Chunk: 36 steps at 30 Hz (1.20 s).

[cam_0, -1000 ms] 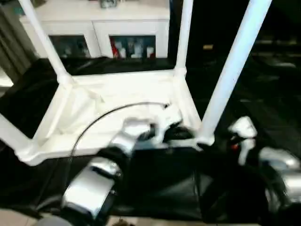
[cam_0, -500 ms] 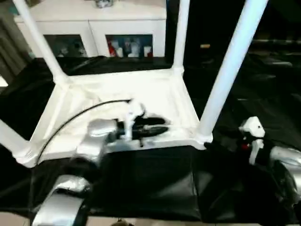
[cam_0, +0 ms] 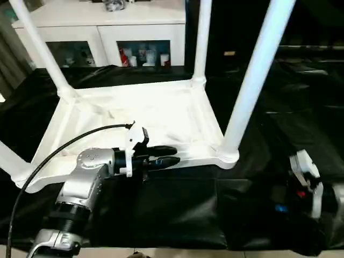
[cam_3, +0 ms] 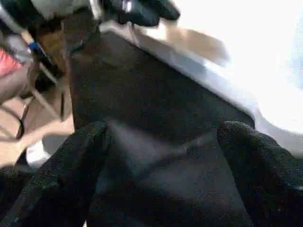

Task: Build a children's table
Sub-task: Rotate leg to tighten, then rotate table base

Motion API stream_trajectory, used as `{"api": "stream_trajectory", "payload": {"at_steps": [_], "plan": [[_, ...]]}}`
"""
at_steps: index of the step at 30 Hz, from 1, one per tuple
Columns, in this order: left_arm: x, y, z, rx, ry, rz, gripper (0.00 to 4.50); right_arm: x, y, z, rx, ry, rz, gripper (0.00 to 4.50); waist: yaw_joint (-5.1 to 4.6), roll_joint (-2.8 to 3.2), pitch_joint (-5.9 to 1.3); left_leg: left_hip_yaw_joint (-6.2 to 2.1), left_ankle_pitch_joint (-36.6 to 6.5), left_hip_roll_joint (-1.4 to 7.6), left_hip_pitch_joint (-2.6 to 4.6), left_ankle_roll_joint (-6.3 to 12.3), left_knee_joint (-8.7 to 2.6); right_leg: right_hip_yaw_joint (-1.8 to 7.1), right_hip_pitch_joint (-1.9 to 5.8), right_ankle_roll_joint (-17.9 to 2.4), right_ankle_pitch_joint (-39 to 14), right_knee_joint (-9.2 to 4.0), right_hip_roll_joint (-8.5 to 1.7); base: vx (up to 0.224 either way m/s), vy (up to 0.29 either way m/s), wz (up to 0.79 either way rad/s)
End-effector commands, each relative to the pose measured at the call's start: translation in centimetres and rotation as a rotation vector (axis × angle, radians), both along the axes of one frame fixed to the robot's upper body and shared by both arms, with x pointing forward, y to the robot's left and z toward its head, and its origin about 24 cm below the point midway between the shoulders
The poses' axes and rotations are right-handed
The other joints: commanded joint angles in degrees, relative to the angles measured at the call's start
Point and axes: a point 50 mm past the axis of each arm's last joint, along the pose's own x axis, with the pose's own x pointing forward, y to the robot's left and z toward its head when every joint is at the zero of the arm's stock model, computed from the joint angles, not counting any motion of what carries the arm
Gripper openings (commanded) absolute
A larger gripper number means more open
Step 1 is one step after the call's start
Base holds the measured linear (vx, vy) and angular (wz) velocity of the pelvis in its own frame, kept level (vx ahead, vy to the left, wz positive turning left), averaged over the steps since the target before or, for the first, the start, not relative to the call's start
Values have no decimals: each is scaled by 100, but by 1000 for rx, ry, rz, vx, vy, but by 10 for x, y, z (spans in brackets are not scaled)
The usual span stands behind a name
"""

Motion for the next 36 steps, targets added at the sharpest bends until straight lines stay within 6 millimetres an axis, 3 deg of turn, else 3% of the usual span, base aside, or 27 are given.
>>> {"api": "stream_trajectory", "payload": {"at_steps": [1, 2, 4, 7, 8, 9, 10, 11, 12, 15, 16, 21, 27, 32, 33, 35, 36], "plan": [[-3, -2, 3, 5, -4, -3, 157, 14, 33, 6, 27, -35, 30, 404, -11, -139, -280, -148, -1747, 204, 95, 217, -469, 120, 164, -924, -2719, -470, -267, 0, 0, 0], [-4, -2, 3, 6, -2, -2, 157, 17, 38, 5, 34, -41, 33, 404, -69, -139, -275, -161, -1751, 194, 62, 175, -486, 110, 175, -902, -2720, -467, -261, 0, 0, 0], [-5, -2, 3, 12, 2, 3, 157, 26, 58, 2, 80, -41, 39, 404, -88, -132, -283, -150, -1856, 197, 120, 85, -477, 138, 113, -929, -2644, -473, -258, 0, 0, 0], [-8, 1, 3, 24, 11, 18, 157, 36, 79, -4, 131, -19, 50, 404, -75, -143, -299, -149, -1849, 216, 145, 24, -478, 150, 105, -1003, -2334, -429, -240, 0, 0, 0], [-9, 3, 3, 31, 18, 23, 157, 41, 87, -7, 142, -13, 46, 404, -93, -138, -290, -141, -1856, 204, 121, 5, -494, 151, 116, -1061, -2212, -423, -232, 0, 0, 0], [-10, 4, 2, 35, 19, 24, 157, 42, 89, -9, 148, -9, 44, 404, -88, -130, -305, -152, -1758, 206, 105, -14, -500, 149, 143, -1096, -2027, -388, -239, 0, 0, 0], [-11, 5, 2, 41, 22, 26, 157, 44, 93, -10, 158, -1, 39, 404, -62, -129, -323, -129, -1682, 218, 159, -18, -478, 164, 117, -1149, -1790, -376, -228, 0, 0, 0], [-14, 8, 1, 52, 33, 34, 157, 49, 101, -13, 171, 3, 5, 404, -58, -165, -326, -116, -1608, 219, 163, -5, -472, 172, 111, -1198, -1630, -362, -223, 0, 0, 0], [-15, 10, 1, 58, 40, 38, 157, 51, 105, -15, 180, 6, -9, 404, -59, -155, -336, -127, -1434, 207, 109, 18, -478, 166, 159, -1268, -1411, -302, -235, 0, 0, 0], [-24, 18, -1, 84, 81, 40, 157, 62, 117, -20, 167, -17, -111, 404, -48, -150, -344, -105, -1184, 205, 131, 24, -456, 171, 144, -1333, -1035, -257, -222, 0, 0, 0], [-28, 21, -3, 101, 96, 37, 157, 68, 120, -21, 173, -23, -171, 404, -53, -159, -362, -104, -1044, 187, 119, 21, -443, 163, 175, -1361, -860, -222, -213, 0, 0, 0], [-33, 30, -15, 209, 101, 64, 157, 86, 123, -25, 202, -11, -371, 404, -51, -159, -348, -80, -985, 180, 143, 72, -435, 179, 167, -1342, -786, -229, -202, 0, 0, 0], [-29, 37, -23, 304, 78, 131, 157, 101, 122, -24, 251, 1, -537, 404, -51, -147, -329, -89, -1470, 180, 181, -180, -473, 195, 136, -1176, -1239, -266, -203, 0, 0, 0], [-25, 48, -29, 391, 53, 195, 157, 118, 100, -29, 250, 11, -815, 404, -45, -152, -312, -94, -1845, 169, 227, -353, -480, 214, 70, -1043, -1767, -318, -207, 0, 0, 0], [-25, 48, -29, 391, 53, 195, 157, 118, 100, -29, 250, 11, -815, 404, -29, -147, -315, -88, -1861, 169, 241, -367, -477, 218, 65, -1023, -1748, -315, -196, 0, 0, 0], [-23, 54, -32, 417, 38, 233, 157, 126, 74, -31, 229, 4, -997, 404, -34, -151, -320, -99, -1805, 166, 215, -390, -484, 210, 82, -1034, -1655, -300, -193, 0, 0, 0], [-23, 54, -32, 417, 38, 233, 157, 126, 74, -31, 229, 4, -997, 404, -22, -147, -328, -94, -1802, 165, 216, -397, -481, 206, 84, -1036, -1641, -295, -196, 0, 0, 0]]}}
